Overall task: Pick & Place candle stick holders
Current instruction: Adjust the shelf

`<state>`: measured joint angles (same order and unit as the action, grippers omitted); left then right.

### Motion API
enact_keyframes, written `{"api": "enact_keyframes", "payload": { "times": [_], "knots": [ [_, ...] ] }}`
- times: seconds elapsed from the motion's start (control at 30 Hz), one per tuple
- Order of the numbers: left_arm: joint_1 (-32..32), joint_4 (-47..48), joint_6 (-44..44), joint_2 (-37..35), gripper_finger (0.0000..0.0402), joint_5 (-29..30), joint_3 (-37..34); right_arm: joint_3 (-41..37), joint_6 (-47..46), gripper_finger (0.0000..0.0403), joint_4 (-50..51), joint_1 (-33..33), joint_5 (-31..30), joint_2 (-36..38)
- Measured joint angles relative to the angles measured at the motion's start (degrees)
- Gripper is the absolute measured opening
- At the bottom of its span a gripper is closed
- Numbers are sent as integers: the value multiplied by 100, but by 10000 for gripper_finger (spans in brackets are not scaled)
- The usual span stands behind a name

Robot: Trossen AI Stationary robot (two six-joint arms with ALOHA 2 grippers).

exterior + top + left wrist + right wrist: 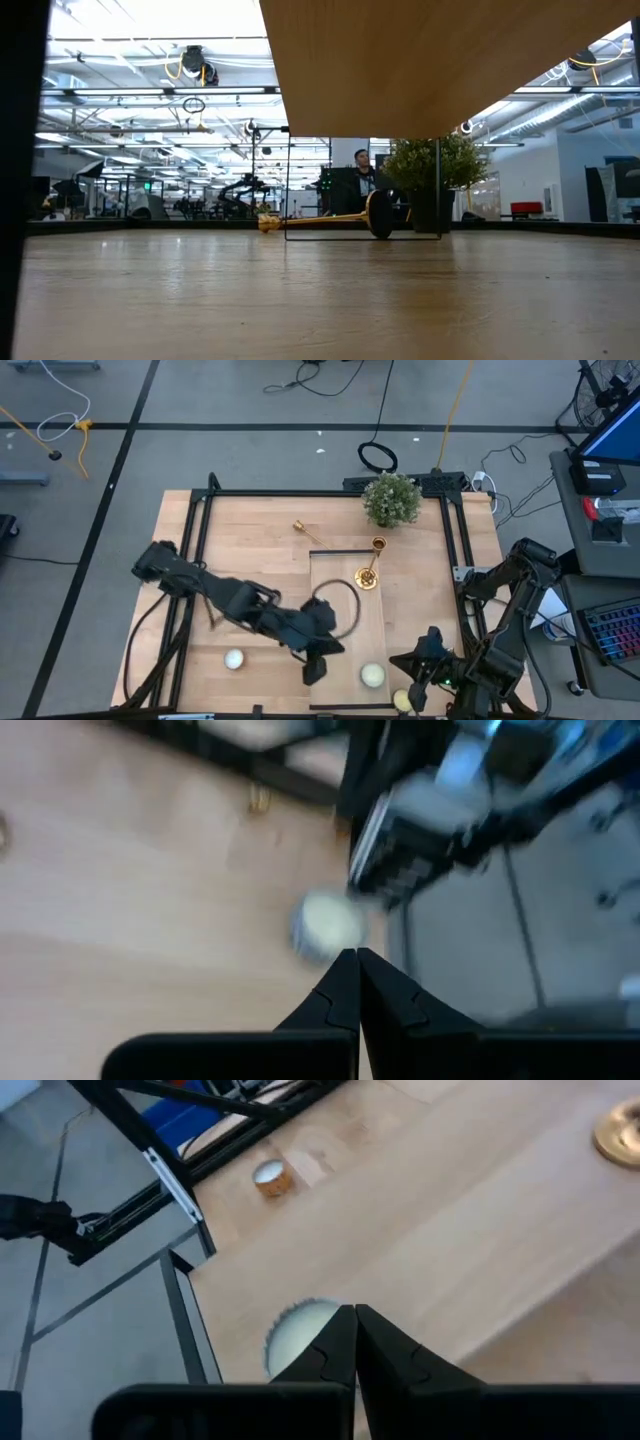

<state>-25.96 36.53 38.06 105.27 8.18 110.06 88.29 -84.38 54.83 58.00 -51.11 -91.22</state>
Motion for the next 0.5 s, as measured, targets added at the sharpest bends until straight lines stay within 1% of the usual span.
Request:
{"api": "enact_keyframes", "payload": {
  "times": [0.13,0.23,0.33,0.4,0.43,0.5],
  "knots": [
    [-55,-93,-193,-530,0,553,5,0,715,0,-473,-131,11,0],
    [-67,176,-345,-844,0,828,9,0,1275,0,-889,-247,18,0],
    [4,461,-315,-1113,0,1160,0,0,1795,0,-1299,-316,0,0],
    [217,443,-19,-1272,0,1093,2,0,2032,0,-1541,-328,-93,0],
    [347,514,313,-1364,0,981,2,0,2140,0,-1655,-328,-141,0],
    [665,694,1171,-1482,0,533,2,0,2340,0,-1896,-326,-140,3]
  ]
}}
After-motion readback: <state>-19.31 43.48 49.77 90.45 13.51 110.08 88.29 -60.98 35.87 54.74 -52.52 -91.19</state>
